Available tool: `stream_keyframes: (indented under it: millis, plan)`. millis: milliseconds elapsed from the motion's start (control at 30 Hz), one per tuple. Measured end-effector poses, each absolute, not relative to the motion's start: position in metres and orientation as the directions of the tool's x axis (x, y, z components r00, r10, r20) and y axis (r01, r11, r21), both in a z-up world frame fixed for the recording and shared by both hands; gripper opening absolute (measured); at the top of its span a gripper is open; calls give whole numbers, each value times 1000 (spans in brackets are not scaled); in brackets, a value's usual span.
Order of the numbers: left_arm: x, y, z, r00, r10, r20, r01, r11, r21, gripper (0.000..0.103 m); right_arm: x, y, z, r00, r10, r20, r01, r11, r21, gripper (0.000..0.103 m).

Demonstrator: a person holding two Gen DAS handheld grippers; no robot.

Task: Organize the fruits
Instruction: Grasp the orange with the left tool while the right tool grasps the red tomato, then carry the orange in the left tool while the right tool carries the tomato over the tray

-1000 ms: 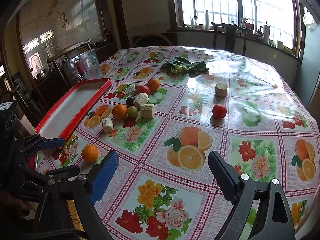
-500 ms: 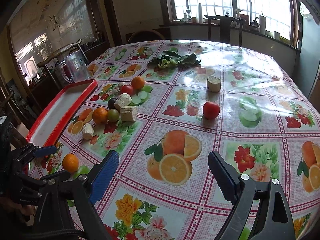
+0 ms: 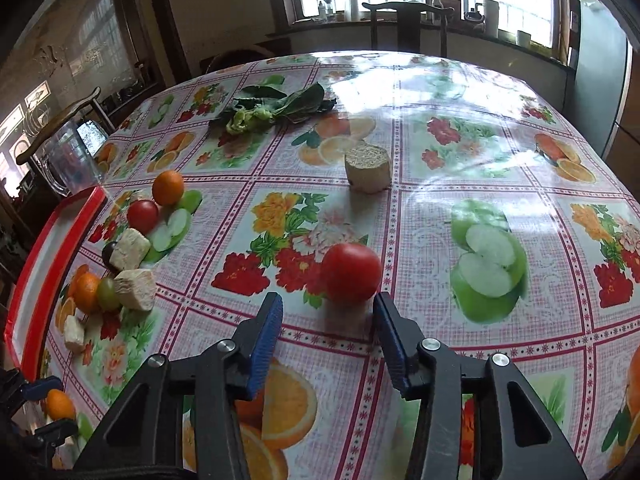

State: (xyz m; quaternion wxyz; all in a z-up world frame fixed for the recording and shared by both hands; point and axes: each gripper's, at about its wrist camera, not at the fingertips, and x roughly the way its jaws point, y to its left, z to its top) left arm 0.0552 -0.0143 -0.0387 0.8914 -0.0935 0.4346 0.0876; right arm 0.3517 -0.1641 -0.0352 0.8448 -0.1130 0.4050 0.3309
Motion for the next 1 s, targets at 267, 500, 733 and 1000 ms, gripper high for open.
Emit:
stream_keyframes:
  millis: [267, 500, 733, 1000]
  plan:
    - [52, -11, -38, 630, 1, -777, -205, 965, -165, 30, 333, -162, -30, 443, 486, -753, -661, 745, 92, 27]
    - [42, -6, -32, 649, -8, -760, -203, 962, -183, 30, 278, -168, -17, 391, 557, -732, -706, 693, 150, 27]
    - [27, 4, -22, 675, -3, -738, -212, 957, -198, 30, 228, -163, 4, 352, 620, -702, -743, 641, 193, 27]
    - [5, 21, -12, 702, 17, -712, -241, 946, -215, 30, 185, -144, 14, 294, 663, -688, -785, 578, 221, 27]
